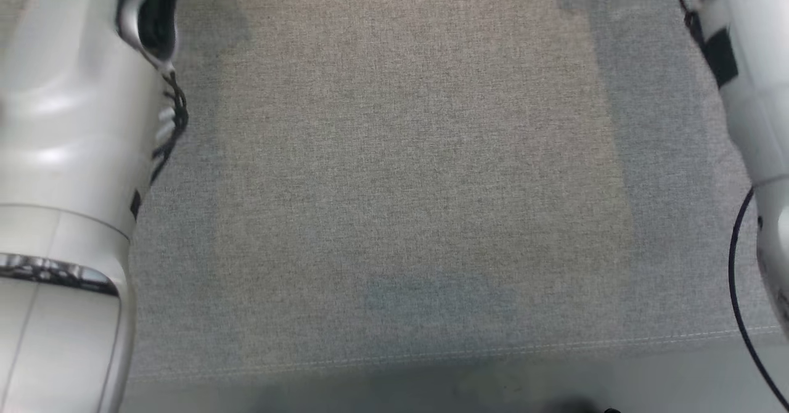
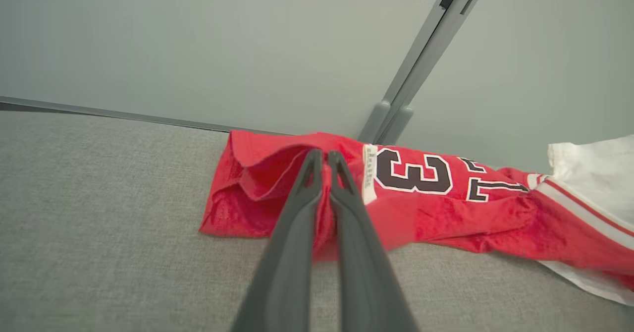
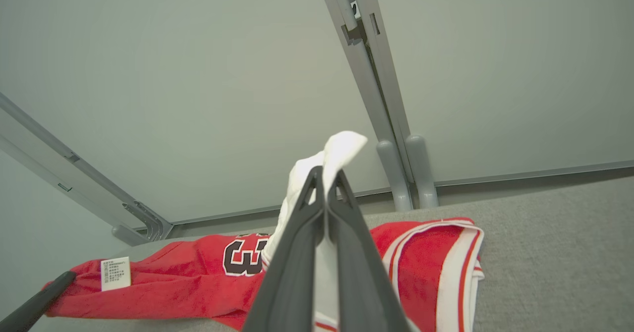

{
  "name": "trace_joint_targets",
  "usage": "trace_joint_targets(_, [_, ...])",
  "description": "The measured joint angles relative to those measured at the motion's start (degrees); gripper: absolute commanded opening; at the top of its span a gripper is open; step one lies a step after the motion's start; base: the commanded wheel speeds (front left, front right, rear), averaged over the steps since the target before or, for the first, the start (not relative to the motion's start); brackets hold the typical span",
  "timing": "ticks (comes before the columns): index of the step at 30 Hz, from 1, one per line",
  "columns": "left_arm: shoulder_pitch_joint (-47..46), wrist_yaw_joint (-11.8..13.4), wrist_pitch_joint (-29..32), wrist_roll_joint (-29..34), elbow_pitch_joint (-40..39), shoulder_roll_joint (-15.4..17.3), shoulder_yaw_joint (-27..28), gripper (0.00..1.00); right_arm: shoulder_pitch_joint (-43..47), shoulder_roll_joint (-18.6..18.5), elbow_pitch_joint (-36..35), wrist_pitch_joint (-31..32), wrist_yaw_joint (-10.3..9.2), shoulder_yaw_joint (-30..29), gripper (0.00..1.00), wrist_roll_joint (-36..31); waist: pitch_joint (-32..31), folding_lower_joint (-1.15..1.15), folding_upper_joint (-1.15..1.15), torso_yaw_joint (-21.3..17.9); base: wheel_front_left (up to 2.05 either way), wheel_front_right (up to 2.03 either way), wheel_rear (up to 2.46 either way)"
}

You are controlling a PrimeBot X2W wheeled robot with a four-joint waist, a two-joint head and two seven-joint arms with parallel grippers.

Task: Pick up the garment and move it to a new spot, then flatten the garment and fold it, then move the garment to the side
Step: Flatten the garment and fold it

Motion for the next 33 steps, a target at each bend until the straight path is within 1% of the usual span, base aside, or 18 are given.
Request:
trace_joint_targets(3, [6.03,-0.07,-2.86,-0.57,-1.63,-0.09,-1.19,0.0,9.29,-1.86,-6.91,-1.07,0.0,1.93,0.0,5.59,-1.0,0.0,0.0,-0.12,0.0,0.0,0.0])
trace_joint_targets(8, [13.72,-0.07,-5.16,-1.24,-6.81,0.43,-1.91,0.0,22.86,-4.33,-18.35,-3.74,0.0,4.83,0.0,11.43,-2.28,-0.01,0.0,-0.56,0.0,0.0,0.0])
trace_joint_targets(9, [15.53,-0.07,-5.31,-1.11,-8.16,0.47,-1.85,0.0,25.48,-4.66,-20.26,-4.37,0.0,5.13,0.0,12.5,-2.52,-0.01,0.0,-0.6,0.0,0.0,0.0])
trace_joint_targets(10, [19.76,-0.07,-5.37,-1.47,-11.21,0.57,-1.64,0.0,30.76,-5.23,-24.07,-5.55,0.0,5.61,0.0,14.35,-3.29,-0.01,0.0,-0.64,0.0,0.0,0.0])
trace_joint_targets(13, [25.6,-0.08,-5.41,-0.34,-17.11,1.53,0.02,0.0,38.69,-6.43,-29.07,-7.43,0.0,5.11,0.0,17.04,-4.79,-0.01,0.0,-0.57,0.0,0.0,0.0])
trace_joint_targets(17, [34.19,0.78,-5.39,1.97,-24.51,3.39,1.23,0.0,48.96,-7.84,-34.56,-9.0,0.0,3.58,0.0,19.46,-7.12,-0.02,0.0,-0.5,0.0,0.0,0.0])
trace_joint_targets(21, [41.49,1.49,-5.21,2.58,-31.08,5.32,0.63,0.0,58.46,-8.4,-38.01,-9.39,0.0,1.23,0.0,21.16,-9.59,-0.02,0.0,-0.43,0.0,0.0,0.0])
trace_joint_targets(23, [45.08,1.54,-4.15,1.46,-34.23,5.65,0.51,0.0,62.51,-8.45,-39.61,-8.77,0.0,0.47,0.0,21.71,-10.82,-0.02,0.0,-0.35,0.0,0.0,0.0])
trace_joint_targets(24, [46.74,1.94,-3.59,1.44,-35.6,6.09,0.34,0.0,64.52,-8.09,-40.45,-8.75,0.0,-0.12,0.0,22.03,-11.42,-0.02,0.0,-0.33,0.0,0.0,0.0])
trace_joint_targets(29, [55.65,3.33,0.67,-0.73,-43.29,8.84,0.12,0.0,74.11,-7.2,-44.29,-6.73,0.0,-2.79,0.0,21.98,-14.42,-0.02,0.0,-0.26,0.0,0.0,0.0])
trace_joint_targets(33, [63.63,5.36,3.28,-2.88,-50.16,11.37,0.49,0.0,81.45,-6.61,-47.59,-3.33,0.0,-4.81,0.0,21.2,-16.69,-0.02,0.0,-0.45,0.0,0.0,0.0])
